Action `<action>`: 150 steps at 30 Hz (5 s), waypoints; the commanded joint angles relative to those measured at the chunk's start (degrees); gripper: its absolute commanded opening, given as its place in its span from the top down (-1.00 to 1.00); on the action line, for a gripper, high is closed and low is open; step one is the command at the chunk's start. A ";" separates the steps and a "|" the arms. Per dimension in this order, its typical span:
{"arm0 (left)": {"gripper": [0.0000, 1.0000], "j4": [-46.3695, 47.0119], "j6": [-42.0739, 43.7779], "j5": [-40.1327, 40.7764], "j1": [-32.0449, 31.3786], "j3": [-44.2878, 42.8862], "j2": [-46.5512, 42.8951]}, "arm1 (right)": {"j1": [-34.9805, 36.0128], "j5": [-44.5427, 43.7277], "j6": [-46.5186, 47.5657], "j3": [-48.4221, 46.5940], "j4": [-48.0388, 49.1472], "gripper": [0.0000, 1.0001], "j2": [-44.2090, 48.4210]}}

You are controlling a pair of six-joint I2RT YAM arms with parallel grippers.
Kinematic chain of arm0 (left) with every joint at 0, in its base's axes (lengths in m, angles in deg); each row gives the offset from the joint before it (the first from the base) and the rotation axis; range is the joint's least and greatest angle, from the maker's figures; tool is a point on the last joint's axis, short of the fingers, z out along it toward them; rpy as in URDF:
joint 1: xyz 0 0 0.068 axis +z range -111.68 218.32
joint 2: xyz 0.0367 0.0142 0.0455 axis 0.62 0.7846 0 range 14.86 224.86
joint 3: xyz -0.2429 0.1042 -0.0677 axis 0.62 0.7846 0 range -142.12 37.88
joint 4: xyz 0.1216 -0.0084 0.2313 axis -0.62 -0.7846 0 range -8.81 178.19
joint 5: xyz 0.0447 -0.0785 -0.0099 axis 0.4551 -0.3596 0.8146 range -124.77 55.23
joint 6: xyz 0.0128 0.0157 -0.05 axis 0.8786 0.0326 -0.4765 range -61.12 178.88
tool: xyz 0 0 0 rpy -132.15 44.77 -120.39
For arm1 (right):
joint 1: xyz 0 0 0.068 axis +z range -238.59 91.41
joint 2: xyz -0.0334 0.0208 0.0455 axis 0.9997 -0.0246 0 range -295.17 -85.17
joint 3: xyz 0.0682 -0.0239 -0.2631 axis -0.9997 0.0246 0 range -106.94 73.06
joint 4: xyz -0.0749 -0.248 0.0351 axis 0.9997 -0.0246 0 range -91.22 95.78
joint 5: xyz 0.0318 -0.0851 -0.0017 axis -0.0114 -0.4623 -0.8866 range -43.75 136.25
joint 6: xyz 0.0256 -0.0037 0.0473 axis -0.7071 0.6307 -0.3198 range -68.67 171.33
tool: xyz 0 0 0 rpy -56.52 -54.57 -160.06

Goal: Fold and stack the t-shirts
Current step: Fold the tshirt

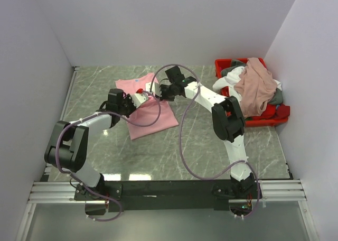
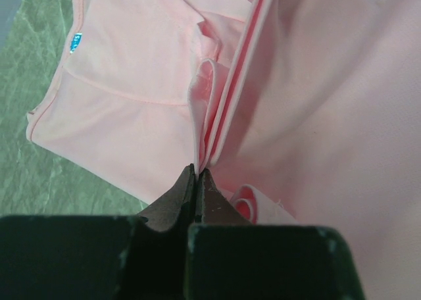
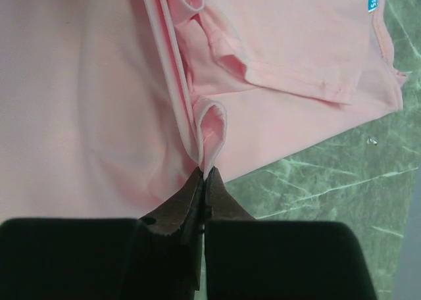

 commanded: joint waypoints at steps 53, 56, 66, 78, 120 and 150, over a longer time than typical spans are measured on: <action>-0.23 -14.64 -37.86 10.96 0.57 -16.12 8.95 | -4.70 13.65 -26.88 17.52 1.22 -0.28 16.46; -0.05 -15.60 -37.86 15.10 -0.31 -17.26 10.00 | -4.70 13.65 -26.88 17.34 1.05 -0.27 16.02; 0.37 -18.94 -33.22 23.19 -0.40 -21.29 10.78 | -4.70 14.00 -27.40 15.94 0.34 -0.26 15.49; -0.04 -19.92 -28.45 33.56 -0.40 -29.22 16.61 | -4.70 12.59 -24.34 17.25 -1.33 -0.26 17.16; 0.14 -6.47 10.74 10.90 -11.21 16.66 -12.06 | 1.10 2.93 21.11 34.48 10.10 -0.52 17.78; 0.99 -15.68 13.11 3.51 -13.40 19.65 -25.24 | 1.37 6.43 15.66 37.63 6.58 1.00 25.49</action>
